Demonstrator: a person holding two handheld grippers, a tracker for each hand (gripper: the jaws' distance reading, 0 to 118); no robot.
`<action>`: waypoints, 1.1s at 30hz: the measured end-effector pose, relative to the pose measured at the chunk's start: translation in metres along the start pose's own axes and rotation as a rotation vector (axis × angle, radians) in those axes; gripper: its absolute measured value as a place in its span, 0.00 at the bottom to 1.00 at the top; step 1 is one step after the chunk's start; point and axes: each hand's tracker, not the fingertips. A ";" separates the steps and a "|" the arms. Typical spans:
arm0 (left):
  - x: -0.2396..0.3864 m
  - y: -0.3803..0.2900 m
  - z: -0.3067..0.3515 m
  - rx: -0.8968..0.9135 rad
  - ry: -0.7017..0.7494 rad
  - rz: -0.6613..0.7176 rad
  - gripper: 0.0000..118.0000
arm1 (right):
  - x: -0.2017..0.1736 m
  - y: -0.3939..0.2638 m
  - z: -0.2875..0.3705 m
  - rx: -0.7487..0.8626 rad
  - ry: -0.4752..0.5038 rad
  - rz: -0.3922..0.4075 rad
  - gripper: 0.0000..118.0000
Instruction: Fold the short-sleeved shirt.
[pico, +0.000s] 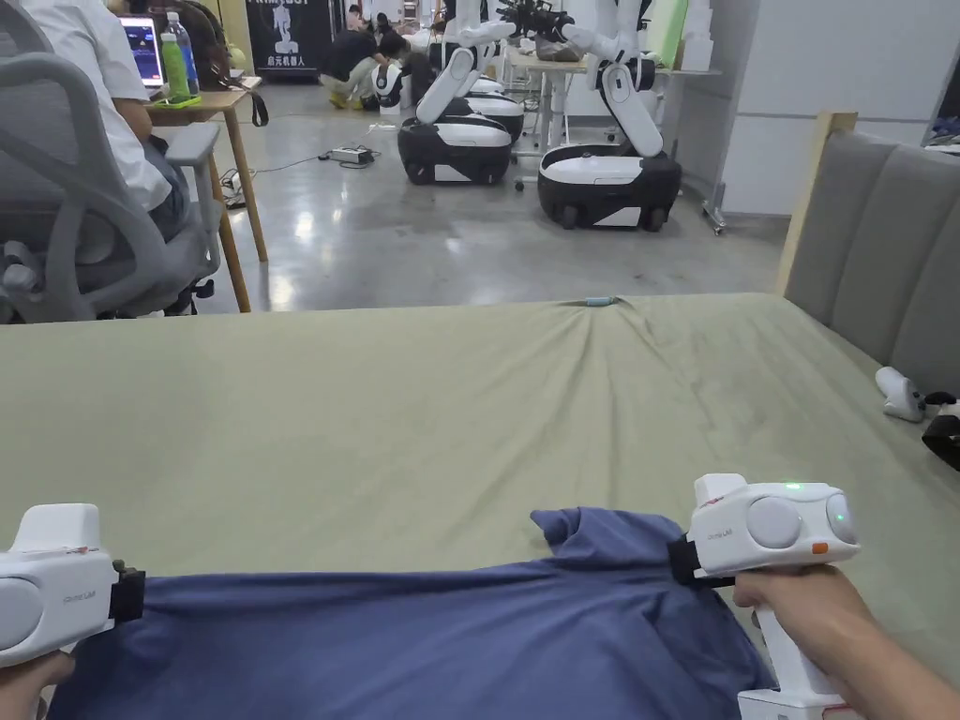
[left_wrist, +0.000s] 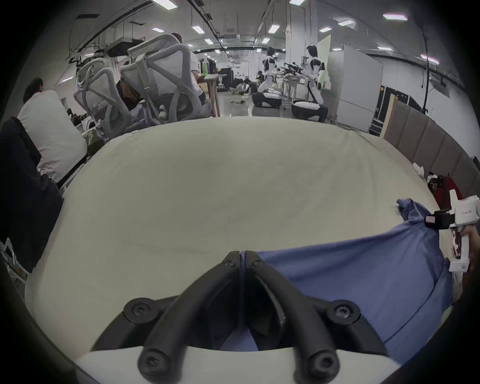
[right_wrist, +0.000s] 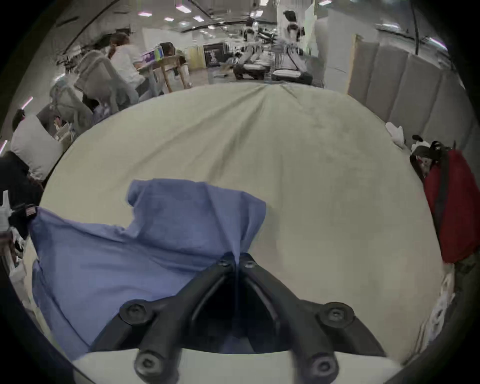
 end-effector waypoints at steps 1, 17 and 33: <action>-0.001 -0.001 0.005 0.009 -0.004 0.006 0.01 | 0.003 -0.005 0.009 0.024 0.004 0.007 0.01; -0.039 -0.124 0.176 0.061 -0.110 0.065 0.01 | -0.006 -0.166 0.212 0.273 -0.029 0.184 0.01; 0.042 -0.148 0.219 0.291 -0.025 -0.042 0.85 | -0.083 -0.210 0.243 0.490 0.004 0.202 0.74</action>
